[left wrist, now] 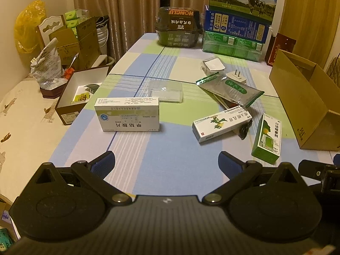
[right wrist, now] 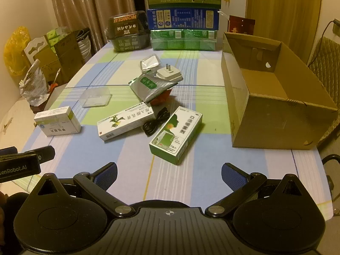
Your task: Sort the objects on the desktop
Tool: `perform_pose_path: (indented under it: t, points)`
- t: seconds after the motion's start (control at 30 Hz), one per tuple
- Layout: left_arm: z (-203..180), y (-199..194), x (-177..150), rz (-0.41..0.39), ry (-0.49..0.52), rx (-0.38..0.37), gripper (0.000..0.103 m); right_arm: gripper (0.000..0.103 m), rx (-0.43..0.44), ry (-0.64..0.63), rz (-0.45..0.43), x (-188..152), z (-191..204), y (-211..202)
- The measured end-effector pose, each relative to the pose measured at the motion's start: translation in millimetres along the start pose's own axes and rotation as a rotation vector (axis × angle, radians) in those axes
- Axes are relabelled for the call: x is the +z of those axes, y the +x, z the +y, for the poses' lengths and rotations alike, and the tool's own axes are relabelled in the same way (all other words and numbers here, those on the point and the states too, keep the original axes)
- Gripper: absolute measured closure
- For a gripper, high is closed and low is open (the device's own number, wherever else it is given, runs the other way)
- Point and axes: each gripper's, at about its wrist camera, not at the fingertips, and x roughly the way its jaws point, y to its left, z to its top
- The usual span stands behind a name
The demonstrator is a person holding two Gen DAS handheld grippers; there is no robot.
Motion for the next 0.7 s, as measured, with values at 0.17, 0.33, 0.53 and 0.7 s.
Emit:
perform_pose_path:
  t: [0.17, 0.33, 0.53, 0.7]
  points:
    - [-0.2, -0.5, -0.7, -0.002, -0.006, -0.001, 0.001, 0.002, 0.004, 0.006, 0.002, 0.4, -0.4, 0.3]
    - [-0.1, -1.1, -1.1, -0.002, -0.008, 0.001, 0.001, 0.002, 0.005, 0.007, 0.004, 0.6, -0.5, 0.2]
    - [-0.9, -1.1, -0.3, -0.002, -0.01, 0.004, 0.001, 0.002, 0.006, 0.006, 0.004, 0.8, -0.3, 0.3]
    - [-1.0, -1.1, -0.2, -0.001, -0.011, 0.006, 0.001, 0.002, 0.008, 0.005, 0.005, 1.0, -0.6, 0.4]
